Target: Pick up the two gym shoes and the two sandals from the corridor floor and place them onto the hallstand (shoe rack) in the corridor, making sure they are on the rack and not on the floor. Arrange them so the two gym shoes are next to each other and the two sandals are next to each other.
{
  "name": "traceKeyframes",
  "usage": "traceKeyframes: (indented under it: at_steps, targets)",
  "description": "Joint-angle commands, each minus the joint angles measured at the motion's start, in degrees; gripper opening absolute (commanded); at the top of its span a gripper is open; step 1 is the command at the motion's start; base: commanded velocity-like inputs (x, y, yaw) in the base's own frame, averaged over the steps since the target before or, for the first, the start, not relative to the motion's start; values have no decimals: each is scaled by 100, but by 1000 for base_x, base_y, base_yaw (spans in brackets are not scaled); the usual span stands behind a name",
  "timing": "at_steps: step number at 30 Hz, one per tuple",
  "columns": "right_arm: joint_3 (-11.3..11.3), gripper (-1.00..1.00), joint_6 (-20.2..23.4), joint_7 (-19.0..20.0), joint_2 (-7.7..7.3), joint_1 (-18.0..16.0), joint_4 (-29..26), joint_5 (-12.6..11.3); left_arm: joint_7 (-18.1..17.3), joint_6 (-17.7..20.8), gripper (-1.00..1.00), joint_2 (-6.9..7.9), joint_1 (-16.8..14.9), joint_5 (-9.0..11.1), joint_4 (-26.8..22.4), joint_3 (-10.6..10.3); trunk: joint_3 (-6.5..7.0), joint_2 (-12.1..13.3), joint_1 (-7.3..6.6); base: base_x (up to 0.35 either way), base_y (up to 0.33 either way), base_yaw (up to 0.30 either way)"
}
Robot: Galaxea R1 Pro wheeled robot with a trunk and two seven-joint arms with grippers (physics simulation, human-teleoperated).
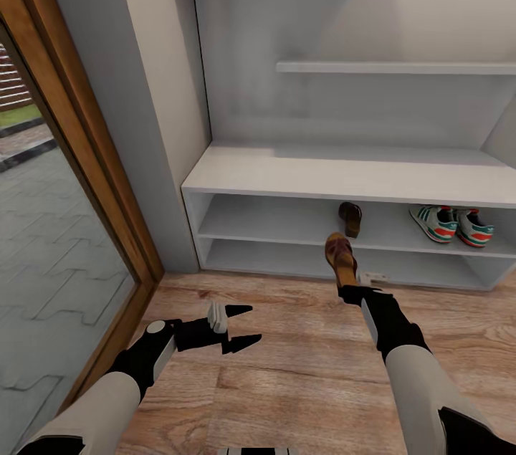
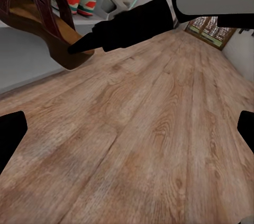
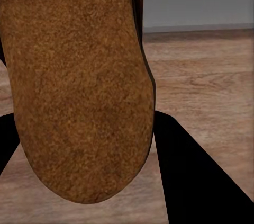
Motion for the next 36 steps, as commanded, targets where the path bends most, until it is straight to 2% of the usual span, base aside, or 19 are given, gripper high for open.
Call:
traceKeyframes:
  at_steps: [1, 7, 11, 15, 36]
  targets:
    - [-28, -100, 26, 14, 6, -4, -10, 15, -8, -35, 100, 0, -3, 19, 5, -8, -5, -2, -1, 0, 0, 0]
    - [-27, -100, 25, 24, 2, -5, -10, 15, -8, -35, 100, -2, -3, 23, 5, -8, -5, -2, -1, 146, 0, 0]
    - [33, -100, 7, 84, 19, -41, 123, 20, -137, -35, 100, -133, 8, 60, -66, -24, -5, -2, -1, 0, 0, 0]
    - [8, -100, 20, 62, 19, -41, 94, 18, -154, -35, 100, -168, 13, 59, -64, -23, -5, -2, -1, 0, 0, 0]
    - [-1, -100, 25, 51, 19, -41, 78, 17, -191, -35, 100, -196, 14, 58, -66, -20, 17, -1, -4, 0, 0, 0]
